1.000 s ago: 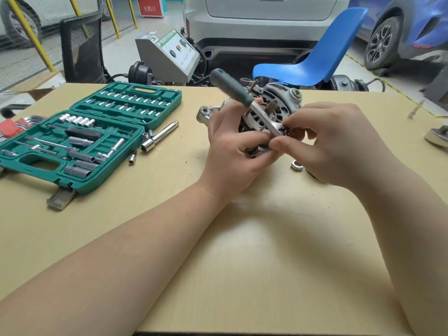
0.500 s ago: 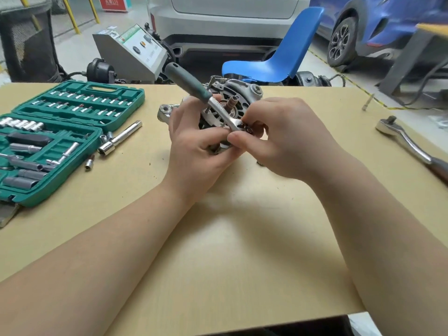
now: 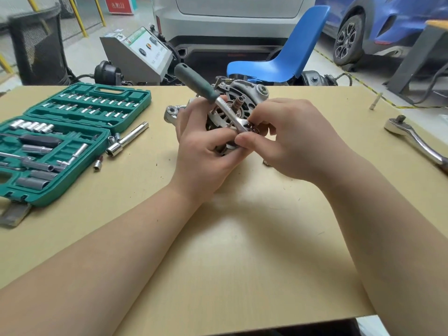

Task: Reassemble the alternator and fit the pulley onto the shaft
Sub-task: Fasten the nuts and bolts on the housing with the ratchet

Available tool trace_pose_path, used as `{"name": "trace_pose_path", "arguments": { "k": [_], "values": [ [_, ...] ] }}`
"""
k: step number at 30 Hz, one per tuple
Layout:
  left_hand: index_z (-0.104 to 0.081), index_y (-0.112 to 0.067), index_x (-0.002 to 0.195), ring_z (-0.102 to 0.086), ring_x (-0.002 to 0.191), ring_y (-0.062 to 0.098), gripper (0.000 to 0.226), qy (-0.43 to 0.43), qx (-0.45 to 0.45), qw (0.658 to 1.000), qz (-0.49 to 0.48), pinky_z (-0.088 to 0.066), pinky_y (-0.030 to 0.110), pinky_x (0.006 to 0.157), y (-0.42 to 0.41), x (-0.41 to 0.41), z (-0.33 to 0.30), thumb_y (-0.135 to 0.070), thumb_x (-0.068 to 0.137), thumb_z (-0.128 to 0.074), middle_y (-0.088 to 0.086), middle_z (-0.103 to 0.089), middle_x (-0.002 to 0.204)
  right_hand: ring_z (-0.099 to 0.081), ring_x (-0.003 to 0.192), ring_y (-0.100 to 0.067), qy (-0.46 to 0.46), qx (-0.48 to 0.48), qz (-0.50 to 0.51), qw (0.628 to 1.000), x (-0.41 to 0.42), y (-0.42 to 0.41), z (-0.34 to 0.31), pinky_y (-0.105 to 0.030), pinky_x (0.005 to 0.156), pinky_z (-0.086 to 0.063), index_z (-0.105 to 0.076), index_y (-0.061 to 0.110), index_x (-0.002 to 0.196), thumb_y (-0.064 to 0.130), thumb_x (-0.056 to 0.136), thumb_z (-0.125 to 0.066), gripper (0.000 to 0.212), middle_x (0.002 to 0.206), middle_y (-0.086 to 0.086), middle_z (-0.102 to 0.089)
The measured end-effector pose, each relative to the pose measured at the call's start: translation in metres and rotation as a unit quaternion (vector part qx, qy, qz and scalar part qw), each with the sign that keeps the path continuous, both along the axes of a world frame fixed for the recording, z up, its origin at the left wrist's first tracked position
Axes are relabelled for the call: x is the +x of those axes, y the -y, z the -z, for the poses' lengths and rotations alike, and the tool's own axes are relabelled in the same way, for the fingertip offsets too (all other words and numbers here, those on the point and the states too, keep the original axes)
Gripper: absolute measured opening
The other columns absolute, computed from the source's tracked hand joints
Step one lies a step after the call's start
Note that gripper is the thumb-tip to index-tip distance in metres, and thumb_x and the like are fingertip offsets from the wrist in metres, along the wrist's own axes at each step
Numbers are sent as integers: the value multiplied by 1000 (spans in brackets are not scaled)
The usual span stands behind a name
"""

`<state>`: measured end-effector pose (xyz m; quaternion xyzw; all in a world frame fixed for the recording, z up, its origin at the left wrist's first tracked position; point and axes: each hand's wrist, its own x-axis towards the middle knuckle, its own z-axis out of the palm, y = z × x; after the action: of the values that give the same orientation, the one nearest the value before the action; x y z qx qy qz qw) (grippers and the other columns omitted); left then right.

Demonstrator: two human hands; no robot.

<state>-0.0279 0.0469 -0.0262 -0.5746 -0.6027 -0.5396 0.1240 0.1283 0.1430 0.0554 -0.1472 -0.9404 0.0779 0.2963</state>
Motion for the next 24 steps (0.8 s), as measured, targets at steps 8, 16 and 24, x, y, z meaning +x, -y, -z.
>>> {"name": "trace_pose_path", "arguments": {
  "k": [8, 16, 24],
  "values": [
    [-84, -27, 99, -49, 138, 41, 14, -25, 16, 1000, -10, -37, 66, 114, 1, -1, 0, -31, 88, -91, 15, -59, 140, -56, 93, -19, 33, 24, -46, 998, 8, -4, 0, -44, 81, -51, -73, 22, 110, 41, 89, -69, 29, 94, 13, -61],
    [-86, -16, 104, -50, 136, 42, 23, -1, -2, 1000, -17, -38, 67, 111, -1, -2, 2, -36, 92, -86, 16, -59, 141, -54, 87, -19, 23, 7, -44, 999, 5, -7, -1, -43, 75, -50, -74, 18, 105, 40, 89, -72, 27, 87, 12, -57],
    [-85, -28, 94, -51, 136, 41, 9, -16, 5, 1000, -10, -37, 62, 115, 1, -2, -2, -34, 89, -90, 18, -60, 139, -56, 84, -18, 0, 16, -11, 1000, 6, -5, 1, -42, 73, -52, -74, 23, 100, 54, 86, -64, 35, 82, 12, -60]
  ]
}}
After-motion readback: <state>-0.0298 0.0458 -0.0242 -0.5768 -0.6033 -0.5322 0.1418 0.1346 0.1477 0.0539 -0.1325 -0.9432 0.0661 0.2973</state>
